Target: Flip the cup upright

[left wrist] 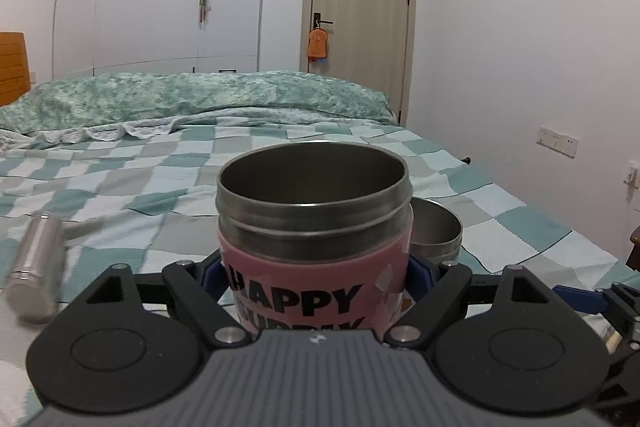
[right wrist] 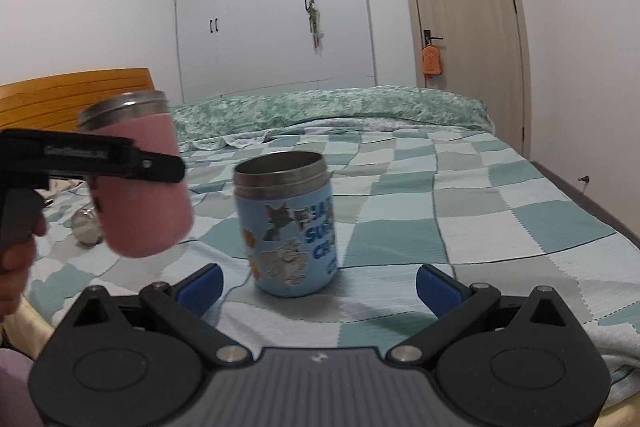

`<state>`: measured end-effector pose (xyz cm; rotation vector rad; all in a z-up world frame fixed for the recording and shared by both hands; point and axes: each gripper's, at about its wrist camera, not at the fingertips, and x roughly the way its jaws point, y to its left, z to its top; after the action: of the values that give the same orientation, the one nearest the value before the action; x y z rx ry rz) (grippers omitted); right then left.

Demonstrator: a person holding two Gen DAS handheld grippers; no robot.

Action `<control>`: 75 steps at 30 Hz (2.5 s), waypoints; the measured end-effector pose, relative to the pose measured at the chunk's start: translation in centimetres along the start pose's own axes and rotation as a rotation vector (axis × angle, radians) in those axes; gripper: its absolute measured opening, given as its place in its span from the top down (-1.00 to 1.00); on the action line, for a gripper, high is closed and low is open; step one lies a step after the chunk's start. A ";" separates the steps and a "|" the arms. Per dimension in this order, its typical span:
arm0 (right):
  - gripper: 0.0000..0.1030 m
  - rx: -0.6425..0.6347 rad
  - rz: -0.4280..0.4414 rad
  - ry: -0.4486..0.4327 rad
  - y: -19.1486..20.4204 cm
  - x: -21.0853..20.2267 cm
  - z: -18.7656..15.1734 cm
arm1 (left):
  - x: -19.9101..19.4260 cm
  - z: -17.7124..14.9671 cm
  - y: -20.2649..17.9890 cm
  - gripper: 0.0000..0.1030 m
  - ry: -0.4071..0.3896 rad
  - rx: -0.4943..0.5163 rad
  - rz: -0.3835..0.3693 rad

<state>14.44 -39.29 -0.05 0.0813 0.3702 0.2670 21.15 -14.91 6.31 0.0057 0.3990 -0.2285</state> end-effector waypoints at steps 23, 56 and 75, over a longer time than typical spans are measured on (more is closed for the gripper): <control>-1.00 -0.014 -0.012 -0.014 -0.1 1.6 -0.6 | 4.6 -3.9 1.6 -1.00 0.020 0.042 0.087; -1.00 -0.184 -0.010 -0.133 13.8 -7.3 -5.5 | -16.5 -11.3 11.4 -1.00 -0.145 -0.024 0.280; -1.00 -0.183 -0.019 -0.212 13.9 -8.0 -6.2 | -17.5 -13.8 10.6 -1.00 -0.261 0.018 0.291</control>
<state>1.56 -27.89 -1.26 -0.0738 0.1349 0.2701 2.52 -0.03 -0.04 0.0507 0.1326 0.0554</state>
